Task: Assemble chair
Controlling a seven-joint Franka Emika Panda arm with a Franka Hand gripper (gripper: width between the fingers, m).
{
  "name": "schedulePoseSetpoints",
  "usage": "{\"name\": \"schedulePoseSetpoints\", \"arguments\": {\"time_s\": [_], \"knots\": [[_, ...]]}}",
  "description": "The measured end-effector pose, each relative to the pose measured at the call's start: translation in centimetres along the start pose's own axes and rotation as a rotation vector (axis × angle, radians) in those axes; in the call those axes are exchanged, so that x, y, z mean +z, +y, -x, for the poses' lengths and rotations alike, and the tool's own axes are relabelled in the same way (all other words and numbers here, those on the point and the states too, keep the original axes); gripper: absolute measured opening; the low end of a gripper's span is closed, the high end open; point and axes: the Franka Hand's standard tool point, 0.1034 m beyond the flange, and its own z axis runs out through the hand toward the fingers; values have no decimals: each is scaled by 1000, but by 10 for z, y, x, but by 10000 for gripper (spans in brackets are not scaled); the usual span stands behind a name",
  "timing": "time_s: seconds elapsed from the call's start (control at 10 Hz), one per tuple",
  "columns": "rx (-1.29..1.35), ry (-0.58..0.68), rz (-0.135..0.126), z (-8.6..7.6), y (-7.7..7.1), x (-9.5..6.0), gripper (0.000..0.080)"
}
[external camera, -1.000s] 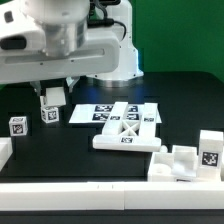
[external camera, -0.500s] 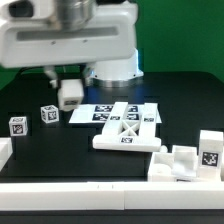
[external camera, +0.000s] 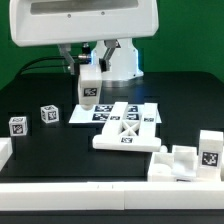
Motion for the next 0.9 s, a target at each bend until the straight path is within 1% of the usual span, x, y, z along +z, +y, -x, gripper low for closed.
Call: {"name": "schedulePoseSetpoints", "arguments": {"time_s": [0.1, 0.2, 0.3, 0.4, 0.5, 0.6, 0.7, 0.8, 0.9], "knots": [[12, 42, 7, 1, 1, 2, 284], [62, 105, -13, -2, -10, 7, 284], [70, 132, -27, -12, -28, 6, 284], [102, 224, -27, -27, -45, 2, 284], [134, 286, -36, -37, -63, 1, 284], [154, 305, -57, -44, -71, -1, 284], [162, 351, -23, -48, -63, -5, 284], [164, 358, -11, -46, -61, -3, 284], [163, 354, -12, -45, -61, -2, 284]]}}
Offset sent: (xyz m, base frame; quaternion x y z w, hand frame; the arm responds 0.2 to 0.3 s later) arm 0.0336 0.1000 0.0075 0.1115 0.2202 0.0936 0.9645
